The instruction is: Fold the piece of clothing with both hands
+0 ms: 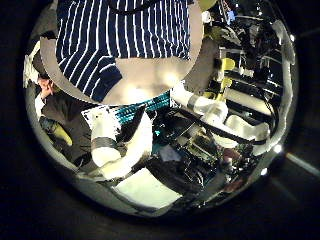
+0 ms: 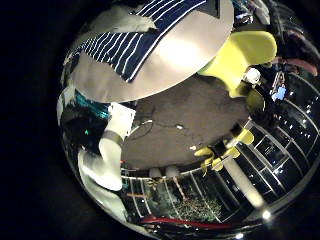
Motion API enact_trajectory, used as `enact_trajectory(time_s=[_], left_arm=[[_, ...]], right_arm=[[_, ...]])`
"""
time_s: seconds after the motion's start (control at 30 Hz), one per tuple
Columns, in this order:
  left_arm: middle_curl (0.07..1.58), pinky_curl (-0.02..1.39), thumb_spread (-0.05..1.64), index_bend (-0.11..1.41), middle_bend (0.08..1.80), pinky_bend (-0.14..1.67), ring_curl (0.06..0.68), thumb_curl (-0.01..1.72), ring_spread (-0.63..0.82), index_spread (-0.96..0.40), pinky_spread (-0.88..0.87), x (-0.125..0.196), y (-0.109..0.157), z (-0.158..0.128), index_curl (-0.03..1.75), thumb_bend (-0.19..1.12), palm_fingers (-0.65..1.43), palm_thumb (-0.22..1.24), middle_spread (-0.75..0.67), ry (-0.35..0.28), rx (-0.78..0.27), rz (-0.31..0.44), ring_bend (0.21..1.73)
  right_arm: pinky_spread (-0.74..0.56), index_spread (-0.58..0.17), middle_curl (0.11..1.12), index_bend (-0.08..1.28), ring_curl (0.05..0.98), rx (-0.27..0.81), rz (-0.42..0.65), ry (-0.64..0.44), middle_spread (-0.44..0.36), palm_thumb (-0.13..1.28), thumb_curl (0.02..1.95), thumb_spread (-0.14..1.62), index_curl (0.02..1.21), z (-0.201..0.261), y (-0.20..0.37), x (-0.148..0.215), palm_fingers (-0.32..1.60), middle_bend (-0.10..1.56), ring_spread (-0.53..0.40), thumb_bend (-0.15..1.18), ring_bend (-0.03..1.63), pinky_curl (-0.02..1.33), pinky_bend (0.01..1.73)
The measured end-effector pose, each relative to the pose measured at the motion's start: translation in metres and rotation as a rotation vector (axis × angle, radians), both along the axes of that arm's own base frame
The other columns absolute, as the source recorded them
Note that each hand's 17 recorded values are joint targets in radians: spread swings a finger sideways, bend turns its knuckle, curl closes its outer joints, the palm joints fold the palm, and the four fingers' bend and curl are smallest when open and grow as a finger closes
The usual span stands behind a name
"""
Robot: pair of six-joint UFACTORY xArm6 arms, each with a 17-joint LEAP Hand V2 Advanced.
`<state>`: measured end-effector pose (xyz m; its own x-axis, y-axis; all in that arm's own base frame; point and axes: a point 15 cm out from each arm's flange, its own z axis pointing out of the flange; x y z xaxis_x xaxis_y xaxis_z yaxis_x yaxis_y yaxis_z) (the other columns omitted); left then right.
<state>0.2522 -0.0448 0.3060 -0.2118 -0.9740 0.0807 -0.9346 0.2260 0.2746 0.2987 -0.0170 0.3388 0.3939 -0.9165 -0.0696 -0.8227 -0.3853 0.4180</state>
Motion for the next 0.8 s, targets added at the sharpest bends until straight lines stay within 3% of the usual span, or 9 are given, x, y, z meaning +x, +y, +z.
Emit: enact_trajectory(time_s=[0.2, 0.47, 0.63, 0.8], left_arm=[[0.39, 0.33, 1.11, 0.16, 0.31, 0.83, 0.241, 0.3, 0.04, -0.09, -0.03, -0.004, 0.01, -0.002, 0.29, -0.02, 0.09, 0.37, 0.16, 0.026, -0.003, 0.056, 1.0], [0.38, 0.31, 1.11, 0.17, 0.3, 0.77, 0.235, 0.3, 0.06, -0.1, 0.03, -0.006, 0.009, -0.015, 0.3, -0.02, 0.08, 0.36, 0.17, 0.054, 0.022, 0.03, 0.97], [0.38, 0.28, 1.1, 0.19, 0.31, 0.64, 0.218, 0.3, 0.16, -0.08, 0.26, -0.016, 0.008, -0.036, 0.33, -0.03, 0.02, 0.34, 0.2, 0.087, 0.067, 0.03, 0.91], [0.37, 0.27, 1.04, 0.17, 0.28, 0.59, 0.201, 0.28, 0.26, -0.06, 0.39, -0.022, 0.009, -0.07, 0.33, -0.04, 0.01, 0.25, 0.24, 0.087, 0.119, -0.024, 0.85]], right_arm=[[0.35, -0.363, 0.35, 0.15, 0.262, 0.0, 0.013, -0.009, 0.006, 0.42, 0.28, 1.32, 0.27, 0.0, -0.009, 0.006, 0.04, 0.49, 0.032, -0.01, 0.97, 0.03, 1.14], [0.36, -0.359, 0.36, 0.15, 0.262, -0.001, -0.008, 0.002, 0.011, 0.42, 0.27, 1.32, 0.26, -0.003, -0.015, 0.003, 0.06, 0.48, 0.034, -0.01, 0.96, 0.04, 1.12], [0.36, -0.355, 0.36, 0.15, 0.262, 0.002, -0.02, 0.008, 0.012, 0.42, 0.27, 1.32, 0.25, -0.007, -0.013, 0.003, 0.06, 0.47, 0.034, -0.01, 0.95, 0.05, 1.1], [0.36, -0.354, 0.36, 0.15, 0.262, 0.003, -0.027, 0.024, 0.012, 0.42, 0.27, 1.32, 0.25, -0.01, -0.011, 0.002, 0.07, 0.47, 0.035, -0.01, 0.94, 0.05, 1.09]])
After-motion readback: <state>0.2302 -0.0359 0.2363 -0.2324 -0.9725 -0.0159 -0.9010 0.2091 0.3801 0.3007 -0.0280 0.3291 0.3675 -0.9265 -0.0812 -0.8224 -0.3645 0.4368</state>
